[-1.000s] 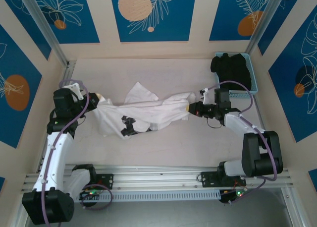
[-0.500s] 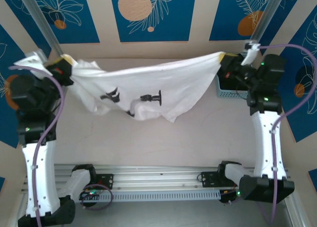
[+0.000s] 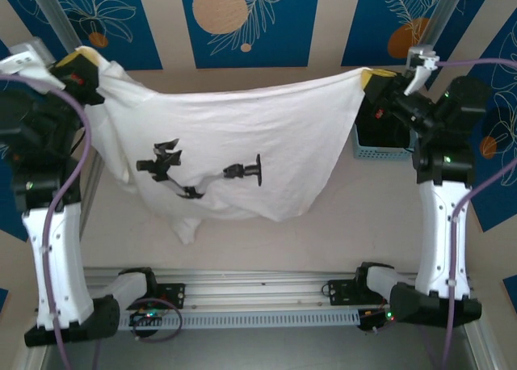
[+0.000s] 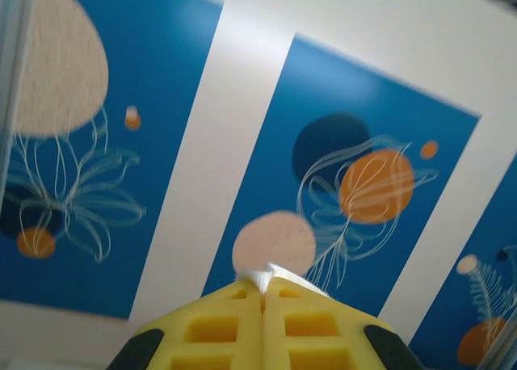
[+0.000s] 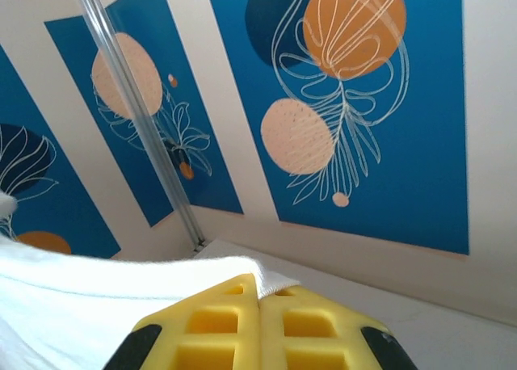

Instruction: Fold the inside-out t-shirt

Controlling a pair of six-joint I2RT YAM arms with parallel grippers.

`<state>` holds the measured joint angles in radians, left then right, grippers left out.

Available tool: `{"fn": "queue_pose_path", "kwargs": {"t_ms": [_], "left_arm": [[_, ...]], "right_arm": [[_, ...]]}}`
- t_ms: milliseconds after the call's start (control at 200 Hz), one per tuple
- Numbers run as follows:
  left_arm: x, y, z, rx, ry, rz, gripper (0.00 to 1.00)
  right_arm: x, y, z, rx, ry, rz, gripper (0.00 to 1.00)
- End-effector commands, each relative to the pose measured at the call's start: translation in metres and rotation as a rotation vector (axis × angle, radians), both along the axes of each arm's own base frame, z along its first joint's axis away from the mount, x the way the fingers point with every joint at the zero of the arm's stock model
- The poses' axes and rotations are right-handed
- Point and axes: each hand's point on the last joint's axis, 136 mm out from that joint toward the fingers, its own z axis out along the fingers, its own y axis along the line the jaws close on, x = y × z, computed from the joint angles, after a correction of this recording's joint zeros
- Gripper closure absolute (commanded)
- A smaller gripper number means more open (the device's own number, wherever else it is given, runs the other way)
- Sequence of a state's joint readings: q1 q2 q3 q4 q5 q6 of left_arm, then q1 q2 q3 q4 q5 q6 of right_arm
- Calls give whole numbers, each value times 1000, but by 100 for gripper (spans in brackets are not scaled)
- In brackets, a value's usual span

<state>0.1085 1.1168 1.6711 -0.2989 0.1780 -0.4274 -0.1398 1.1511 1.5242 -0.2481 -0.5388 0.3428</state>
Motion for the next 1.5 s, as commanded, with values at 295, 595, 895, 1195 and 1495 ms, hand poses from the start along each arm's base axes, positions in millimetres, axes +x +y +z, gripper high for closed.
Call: {"fn": "queue_pose_path", "kwargs": {"t_ms": [295, 595, 895, 1195, 1495], "left_arm": [[91, 8, 2, 1, -4, -32, 100], [5, -3, 69, 15, -207, -37, 100], [-84, -8, 92, 93, -310, 22, 100], [-41, -2, 67, 117, -223, 32, 100], [56, 8, 14, 95, -66, 8, 100]], "right_arm": [[80, 6, 5, -24, 43, 58, 100], [20, 7, 45, -67, -70, 11, 100], [-68, 6, 74, -99, -221, -72, 100], [-67, 9, 70, -90, -224, -66, 100], [20, 28, 26, -95, -92, -5, 100]]}}
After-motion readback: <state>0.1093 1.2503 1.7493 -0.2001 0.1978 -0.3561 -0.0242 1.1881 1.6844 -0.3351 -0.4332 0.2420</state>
